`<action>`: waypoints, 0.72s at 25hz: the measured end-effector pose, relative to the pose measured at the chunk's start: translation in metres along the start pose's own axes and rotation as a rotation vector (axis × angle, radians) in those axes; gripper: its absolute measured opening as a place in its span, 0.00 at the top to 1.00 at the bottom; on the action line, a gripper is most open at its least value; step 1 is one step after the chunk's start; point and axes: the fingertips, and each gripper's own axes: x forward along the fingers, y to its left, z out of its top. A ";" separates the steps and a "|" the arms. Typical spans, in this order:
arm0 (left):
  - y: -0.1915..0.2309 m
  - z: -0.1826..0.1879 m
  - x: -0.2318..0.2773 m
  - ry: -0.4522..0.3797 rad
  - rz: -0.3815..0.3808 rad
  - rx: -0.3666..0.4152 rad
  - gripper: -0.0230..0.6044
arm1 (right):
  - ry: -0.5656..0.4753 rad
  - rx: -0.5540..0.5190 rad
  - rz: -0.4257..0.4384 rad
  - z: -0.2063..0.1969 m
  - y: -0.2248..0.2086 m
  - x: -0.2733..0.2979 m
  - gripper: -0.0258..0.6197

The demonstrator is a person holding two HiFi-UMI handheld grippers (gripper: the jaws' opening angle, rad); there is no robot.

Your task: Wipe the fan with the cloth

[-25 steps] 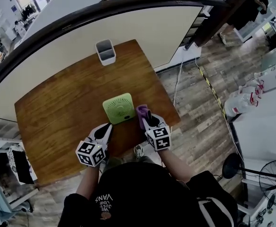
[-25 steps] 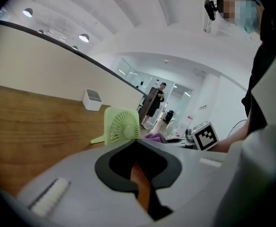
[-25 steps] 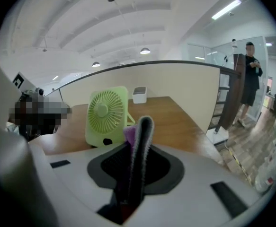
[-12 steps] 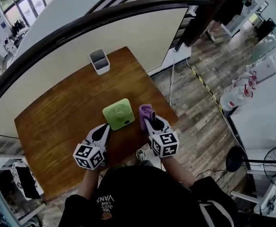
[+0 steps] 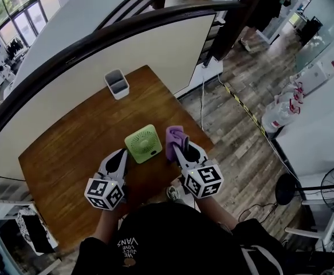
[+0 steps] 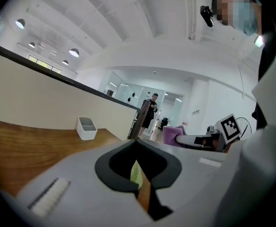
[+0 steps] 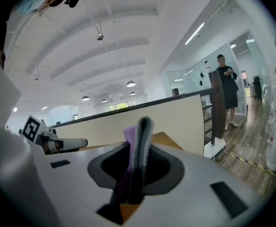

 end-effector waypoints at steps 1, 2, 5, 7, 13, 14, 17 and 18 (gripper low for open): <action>0.000 0.003 -0.002 -0.007 -0.003 0.001 0.95 | -0.007 0.001 -0.002 0.003 0.001 -0.001 0.83; -0.001 0.005 -0.003 -0.011 -0.007 0.003 0.95 | -0.013 0.003 -0.005 0.005 0.003 -0.003 0.83; -0.003 0.010 -0.007 -0.020 -0.017 0.013 0.95 | -0.026 0.005 -0.007 0.011 0.007 -0.005 0.83; -0.003 0.013 -0.008 -0.026 -0.022 0.018 0.95 | -0.032 0.003 -0.006 0.013 0.008 -0.004 0.83; -0.009 0.020 -0.010 -0.043 -0.031 0.034 0.95 | -0.033 -0.013 0.004 0.017 0.012 -0.004 0.83; -0.010 0.020 -0.011 -0.046 -0.029 0.035 0.95 | -0.033 -0.018 0.006 0.017 0.013 -0.004 0.83; -0.011 0.022 -0.012 -0.051 -0.021 0.043 0.95 | -0.032 -0.032 0.015 0.019 0.013 -0.004 0.83; -0.012 0.022 -0.013 -0.052 -0.017 0.047 0.95 | -0.030 -0.034 0.018 0.019 0.013 -0.004 0.83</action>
